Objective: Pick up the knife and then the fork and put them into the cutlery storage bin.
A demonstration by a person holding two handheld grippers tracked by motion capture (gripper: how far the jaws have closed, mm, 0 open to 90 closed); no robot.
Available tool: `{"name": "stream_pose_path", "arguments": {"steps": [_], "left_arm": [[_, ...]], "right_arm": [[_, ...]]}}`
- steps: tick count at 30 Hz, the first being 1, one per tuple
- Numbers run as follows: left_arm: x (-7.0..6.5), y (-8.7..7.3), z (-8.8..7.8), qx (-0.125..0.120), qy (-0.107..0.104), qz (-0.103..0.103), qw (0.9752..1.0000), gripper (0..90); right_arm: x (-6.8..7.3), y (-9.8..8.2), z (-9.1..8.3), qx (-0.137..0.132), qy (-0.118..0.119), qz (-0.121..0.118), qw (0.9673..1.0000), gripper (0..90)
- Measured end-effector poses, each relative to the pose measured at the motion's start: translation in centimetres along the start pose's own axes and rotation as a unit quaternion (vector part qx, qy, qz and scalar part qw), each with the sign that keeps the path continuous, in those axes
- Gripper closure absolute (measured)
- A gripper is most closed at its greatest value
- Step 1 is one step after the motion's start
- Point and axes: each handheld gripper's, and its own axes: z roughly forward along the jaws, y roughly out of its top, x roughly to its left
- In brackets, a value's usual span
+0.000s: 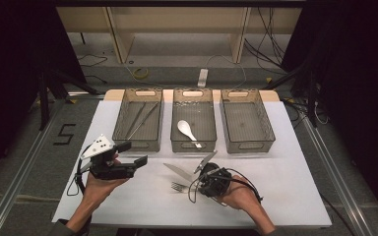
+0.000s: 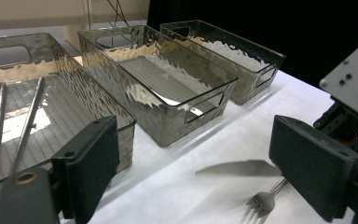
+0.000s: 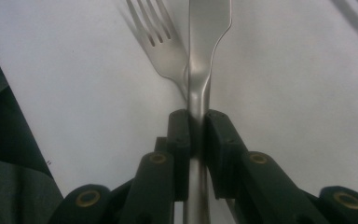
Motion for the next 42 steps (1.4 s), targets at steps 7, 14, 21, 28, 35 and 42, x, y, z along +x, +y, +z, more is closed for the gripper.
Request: {"name": "stream_pose_path", "arguments": {"steps": [7, 14, 21, 28, 35, 42], "left_arm": [[0.1, 0.0, 0.0, 0.0, 0.001, -0.001, 1.0, 15.6], [0.1, 0.0, 0.0, 0.0, 0.003, -0.002, 1.0, 15.6], [0.1, 0.0, 0.1, -0.002, 0.002, -0.005, 1.0, 15.6], [0.2, 0.0, 0.2, -0.002, 0.001, -0.005, 1.0, 15.6], [0.2, 0.0, 0.2, -0.002, 0.0, -0.006, 1.0, 15.6], [0.2, 0.0, 0.2, -0.003, -0.001, -0.005, 1.0, 15.6]], "right_arm": [[-1.9, -0.4, -1.8, -0.045, 0.012, 0.027, 0.9985, 81.2], [-3.4, -0.5, -4.3, -0.092, -0.003, 0.041, 0.9949, 81.2], [-5.5, -0.4, -5.9, -0.125, -0.011, 0.065, 0.9899, 81.2], [-8.3, 0.0, -7.0, -0.153, -0.026, 0.103, 0.9825, 81.2], [-10.7, 0.8, -8.1, -0.166, -0.042, 0.129, 0.9768, 81.2], [-13.0, 1.6, -8.9, -0.176, -0.048, 0.156, 0.9708, 81.2]]}}
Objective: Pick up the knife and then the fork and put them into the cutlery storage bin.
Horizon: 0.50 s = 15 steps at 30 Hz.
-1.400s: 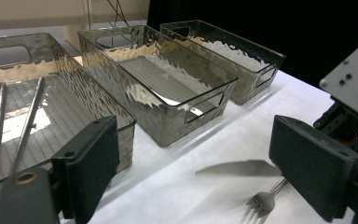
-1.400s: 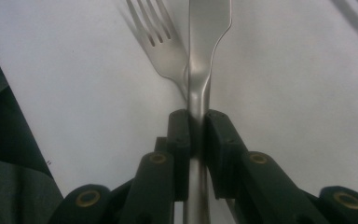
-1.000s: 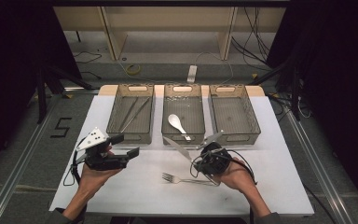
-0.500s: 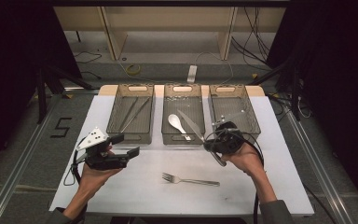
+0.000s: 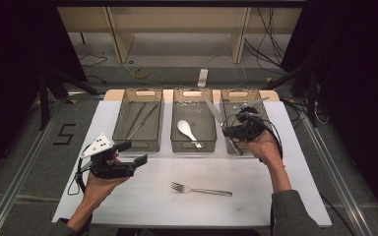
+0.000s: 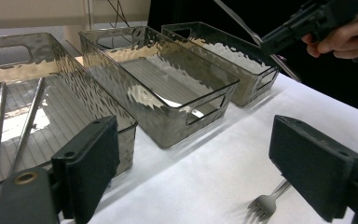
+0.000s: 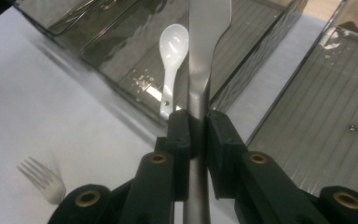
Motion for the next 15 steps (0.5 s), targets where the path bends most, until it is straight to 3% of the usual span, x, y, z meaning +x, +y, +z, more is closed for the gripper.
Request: {"name": "stream_pose_path", "arguments": {"steps": [6, 15], "left_arm": [[0.0, 0.0, 0.0, -0.001, -0.001, -0.001, 1.0, 15.6], [-0.1, 0.0, 0.1, -0.001, -0.001, -0.002, 1.0, 15.6]], "right_arm": [[-1.3, 1.0, 0.1, 0.0, -0.011, 0.014, 0.9998, 81.1], [-3.7, 2.4, -0.2, -0.004, -0.03, 0.054, 0.9981, 81.1]]}}
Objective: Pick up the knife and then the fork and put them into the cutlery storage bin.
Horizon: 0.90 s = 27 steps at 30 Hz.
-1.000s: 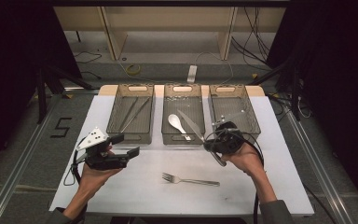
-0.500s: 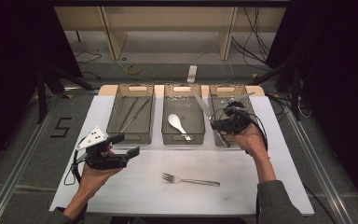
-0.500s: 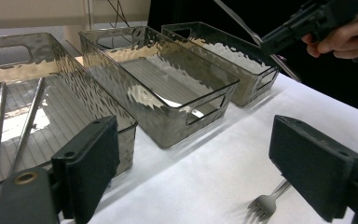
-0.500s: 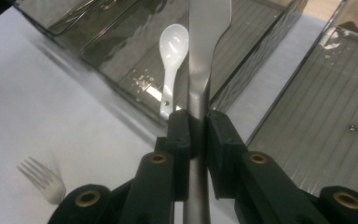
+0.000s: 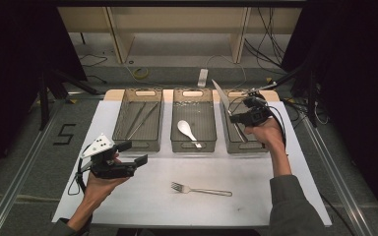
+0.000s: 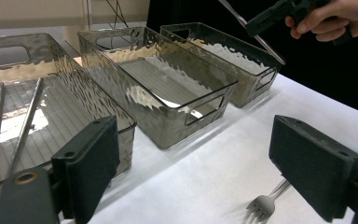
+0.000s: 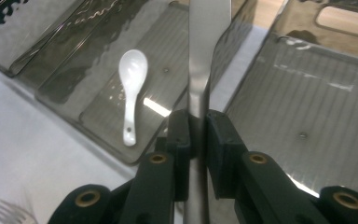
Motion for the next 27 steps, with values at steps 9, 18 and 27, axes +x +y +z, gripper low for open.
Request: {"name": "stream_pose_path", "arguments": {"steps": [9, 18, 27], "left_arm": [[0.0, 0.0, 0.0, -0.001, -0.002, 0.001, 1.0, 15.6], [0.0, 0.0, 0.0, 0.0, -0.002, 0.002, 1.0, 15.6], [-0.1, 0.0, 0.0, -0.001, -0.003, 0.002, 1.0, 15.6]], "right_arm": [[-1.5, 0.9, 0.4, 0.004, -0.016, 0.028, 0.9995, 81.1], [-2.4, 1.5, 0.9, 0.009, -0.033, 0.049, 0.9982, 81.1], [-3.5, 1.6, 1.5, 0.014, -0.049, 0.071, 0.9962, 81.1]]}}
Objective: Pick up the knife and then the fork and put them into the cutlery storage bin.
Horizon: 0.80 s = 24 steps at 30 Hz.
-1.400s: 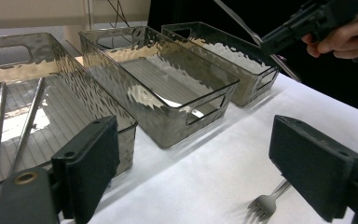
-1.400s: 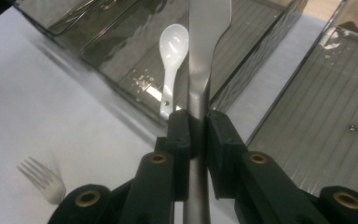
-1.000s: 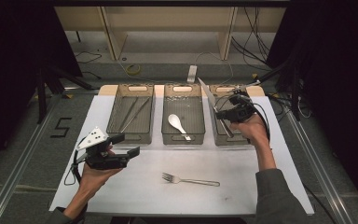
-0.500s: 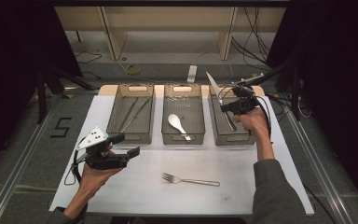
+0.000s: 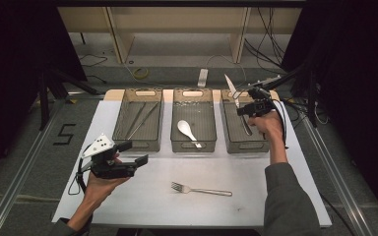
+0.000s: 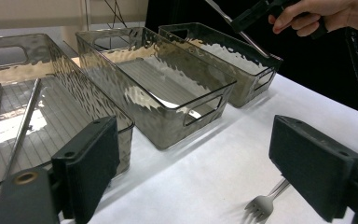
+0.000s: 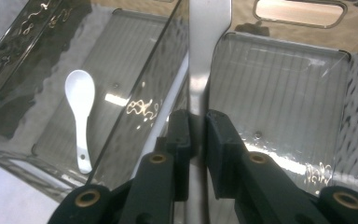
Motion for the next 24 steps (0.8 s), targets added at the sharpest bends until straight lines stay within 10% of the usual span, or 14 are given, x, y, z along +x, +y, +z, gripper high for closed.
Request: {"name": "stream_pose_path", "arguments": {"steps": [24], "left_arm": [[0.0, 0.0, -0.1, -0.001, -0.001, 0.0, 1.0, 15.6]], "right_arm": [[-0.2, -1.4, 3.3, 0.017, -0.004, 0.034, 0.9993, 81.0]]}}
